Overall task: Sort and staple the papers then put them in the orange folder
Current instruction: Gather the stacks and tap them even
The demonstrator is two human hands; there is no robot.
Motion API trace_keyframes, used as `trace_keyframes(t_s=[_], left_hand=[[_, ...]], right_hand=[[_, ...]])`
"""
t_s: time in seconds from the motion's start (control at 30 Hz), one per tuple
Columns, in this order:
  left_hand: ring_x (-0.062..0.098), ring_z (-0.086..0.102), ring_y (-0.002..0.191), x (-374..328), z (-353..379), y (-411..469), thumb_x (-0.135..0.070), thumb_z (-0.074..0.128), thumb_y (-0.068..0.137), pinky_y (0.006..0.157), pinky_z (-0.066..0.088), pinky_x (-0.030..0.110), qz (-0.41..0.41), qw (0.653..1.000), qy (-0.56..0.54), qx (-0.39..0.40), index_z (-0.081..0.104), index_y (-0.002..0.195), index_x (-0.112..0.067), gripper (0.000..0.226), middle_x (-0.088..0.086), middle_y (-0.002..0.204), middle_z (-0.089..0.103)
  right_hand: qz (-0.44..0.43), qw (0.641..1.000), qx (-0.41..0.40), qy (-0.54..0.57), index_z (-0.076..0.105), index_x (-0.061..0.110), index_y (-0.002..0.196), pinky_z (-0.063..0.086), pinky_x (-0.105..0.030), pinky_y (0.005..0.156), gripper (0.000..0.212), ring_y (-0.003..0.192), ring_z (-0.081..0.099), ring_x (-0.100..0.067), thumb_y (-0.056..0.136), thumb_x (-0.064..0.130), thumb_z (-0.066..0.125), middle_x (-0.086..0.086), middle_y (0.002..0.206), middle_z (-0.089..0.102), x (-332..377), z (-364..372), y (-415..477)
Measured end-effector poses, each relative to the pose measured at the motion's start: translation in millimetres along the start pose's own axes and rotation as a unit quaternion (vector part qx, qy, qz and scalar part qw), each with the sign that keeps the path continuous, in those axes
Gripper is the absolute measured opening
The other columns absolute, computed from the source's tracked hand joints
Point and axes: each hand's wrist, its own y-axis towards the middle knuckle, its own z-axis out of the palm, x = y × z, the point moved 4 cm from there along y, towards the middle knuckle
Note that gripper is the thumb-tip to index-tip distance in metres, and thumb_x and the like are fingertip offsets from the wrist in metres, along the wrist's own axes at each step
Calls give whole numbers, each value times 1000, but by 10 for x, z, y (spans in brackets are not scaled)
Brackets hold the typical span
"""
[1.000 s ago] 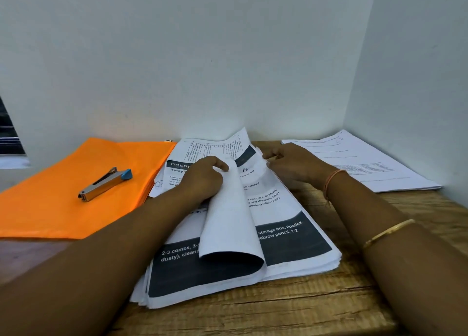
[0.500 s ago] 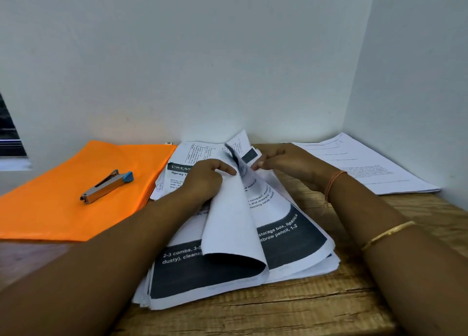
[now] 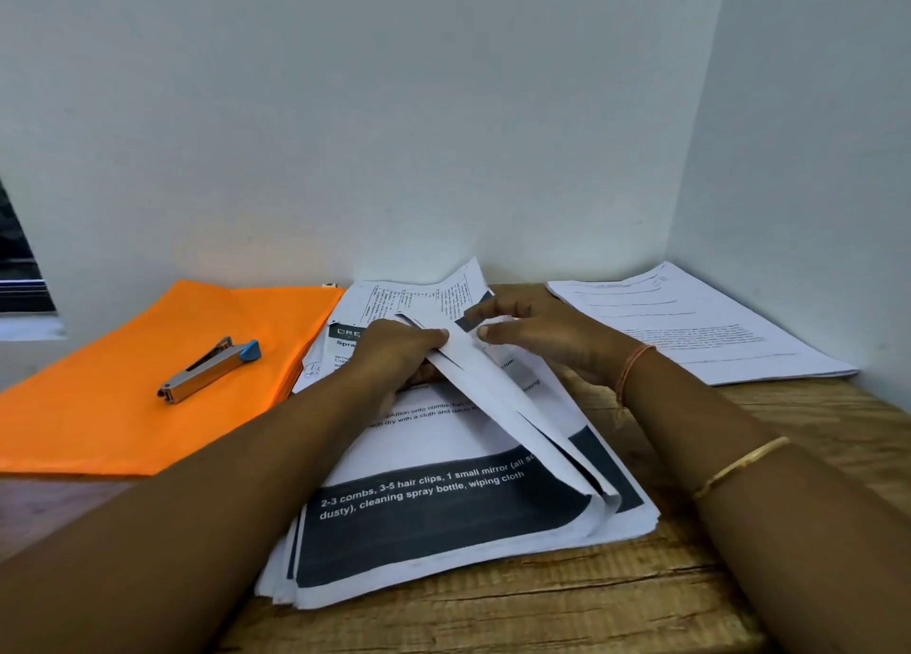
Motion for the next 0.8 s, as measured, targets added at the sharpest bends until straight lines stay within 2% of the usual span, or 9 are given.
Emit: trace_keyframes(t_s=[0.13, 0.2, 0.27, 0.4, 0.47, 0.53, 0.63, 0.7, 0.8], left_hand=[[32, 69, 84, -6, -6, -5, -14, 73, 81, 81, 57, 39, 5, 1000, -16, -3, 65, 99, 5, 28, 20, 97, 70], [32, 69, 78, -20, 2, -17, -23, 72, 82, 79, 57, 38, 26, 1000, -12, 1, 67, 90, 7, 32, 21, 91, 70], [28, 67, 67, -31, 17, -37, -29, 68, 85, 70, 58, 32, 47, 999, 2, 1, 64, 66, -1, 34, 19, 80, 68], [31, 66, 80, -17, 13, 0, -33, 62, 89, 81, 56, 45, 94, 994, 56, -27, 46, 57, -12, 41, 18, 80, 63], [34, 67, 87, -8, -5, 24, -31, 65, 87, 86, 53, 49, 101, 990, 87, -41, 49, 64, -13, 33, 17, 83, 65], [33, 66, 90, 3, -14, 24, -22, 70, 83, 86, 54, 48, 93, 992, 80, -42, 53, 81, -12, 20, 15, 94, 65], [31, 60, 105, 28, -49, 62, -13, 76, 77, 94, 50, 44, 75, 992, 88, -58, 39, 127, -14, 62, 14, 119, 56], [29, 54, 113, 14, -66, 67, -11, 75, 77, 100, 45, 41, 88, 986, 121, -68, 24, 141, -19, 81, 12, 123, 51], [27, 52, 114, -7, -44, 35, -11, 70, 82, 96, 43, 31, 100, 981, 157, -56, 36, 137, -20, 65, 10, 116, 51]], right_hand=[[26, 1000, -6, 1, 67, 31, 73, 45, -26, 83, 18, 90, 57, -6, 86, 43, 63, 13, 87, 63, 8, 5, -5], [33, 999, -7, -7, 69, 29, 70, 45, -26, 81, 35, 85, 58, -5, 80, 61, 60, 14, 83, 63, 15, 50, -10], [44, 999, -21, -21, 73, 16, 86, 49, -36, 90, 66, 96, 63, -14, 69, 78, 55, 3, 98, 70, -13, 53, 3], [77, 996, -31, -18, 69, 3, 89, 47, -34, 82, 48, 90, 65, -20, 81, 49, 63, -9, 94, 71, -112, -5, -13], [88, 995, -43, -19, 66, 1, 103, 52, -41, 89, 65, 93, 67, -24, 63, 53, 63, -13, 104, 69, -170, -33, -8], [97, 994, -45, -23, 65, 2, 91, 53, -46, 84, 59, 88, 66, -24, 54, 47, 58, -7, 96, 69, -287, -72, 58], [112, 991, -64, -43, 50, 7, 64, 41, -35, 67, 15, 75, 53, -23, 76, 14, 54, -8, 78, 56, -294, -110, 32], [116, 988, -85, -53, 40, 12, 58, 35, -30, 63, 25, 71, 46, -22, 81, 6, 49, -6, 71, 48, -344, -155, 42], [123, 987, -96, -34, 37, 14, 55, 30, -28, 57, 31, 63, 41, -19, 82, 2, 49, -3, 64, 42, -373, -168, 44]])
